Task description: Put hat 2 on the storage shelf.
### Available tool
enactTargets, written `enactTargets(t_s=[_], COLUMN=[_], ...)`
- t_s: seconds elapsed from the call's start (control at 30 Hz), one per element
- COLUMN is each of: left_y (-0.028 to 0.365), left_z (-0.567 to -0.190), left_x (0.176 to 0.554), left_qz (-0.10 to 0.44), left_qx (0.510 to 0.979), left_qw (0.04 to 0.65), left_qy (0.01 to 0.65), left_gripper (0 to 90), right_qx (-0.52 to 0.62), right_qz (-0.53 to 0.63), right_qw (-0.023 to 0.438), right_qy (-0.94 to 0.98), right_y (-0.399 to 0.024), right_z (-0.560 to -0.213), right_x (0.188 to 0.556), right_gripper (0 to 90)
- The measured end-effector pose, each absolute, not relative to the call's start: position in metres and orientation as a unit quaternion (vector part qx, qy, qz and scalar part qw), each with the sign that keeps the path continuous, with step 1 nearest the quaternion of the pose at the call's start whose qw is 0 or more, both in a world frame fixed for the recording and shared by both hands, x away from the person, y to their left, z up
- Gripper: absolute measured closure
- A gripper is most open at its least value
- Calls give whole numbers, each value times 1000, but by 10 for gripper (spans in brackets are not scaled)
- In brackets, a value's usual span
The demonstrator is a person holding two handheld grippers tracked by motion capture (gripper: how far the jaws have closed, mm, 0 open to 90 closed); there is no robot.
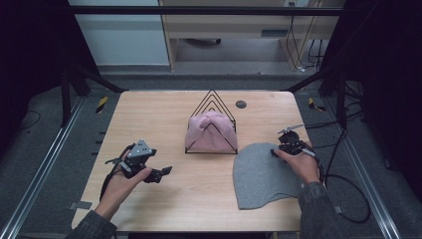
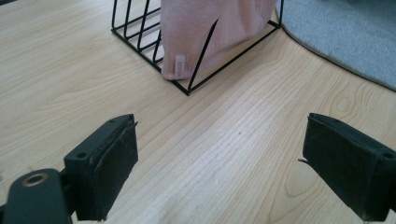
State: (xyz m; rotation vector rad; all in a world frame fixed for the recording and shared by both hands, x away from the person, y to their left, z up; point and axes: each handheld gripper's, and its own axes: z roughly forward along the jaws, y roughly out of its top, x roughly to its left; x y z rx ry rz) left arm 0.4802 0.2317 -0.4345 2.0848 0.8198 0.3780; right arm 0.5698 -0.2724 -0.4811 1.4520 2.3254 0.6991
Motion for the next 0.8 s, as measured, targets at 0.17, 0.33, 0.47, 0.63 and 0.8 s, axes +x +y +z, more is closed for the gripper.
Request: enactTargets(t_s=[0.17,0.33,0.47,0.63,0.8], left_y=[240,241,240,238,235], left_z=[-438,-443,-447,-457,-462], left_x=[479,480,480,482,484], left_qz=[149,145,139,110,95], left_qx=[827,830,833,847,853], left_qw=[423,415,411,400,393], left_qy=[340,343,342,331,329], left_gripper=[105,105,105,136,123], right_qx=[503,501,495,478,443], right_qz=[249,256,264,294,336], right_qw=[145,133,131,137,160], right_qy=[815,816,818,816,816], right_y=[-272,-272,-271,-269,-263], right_z=[-481,-481,-481,-470,-445], right_x=[567,565,564,552,526], right_gripper=[704,811,857,859,860])
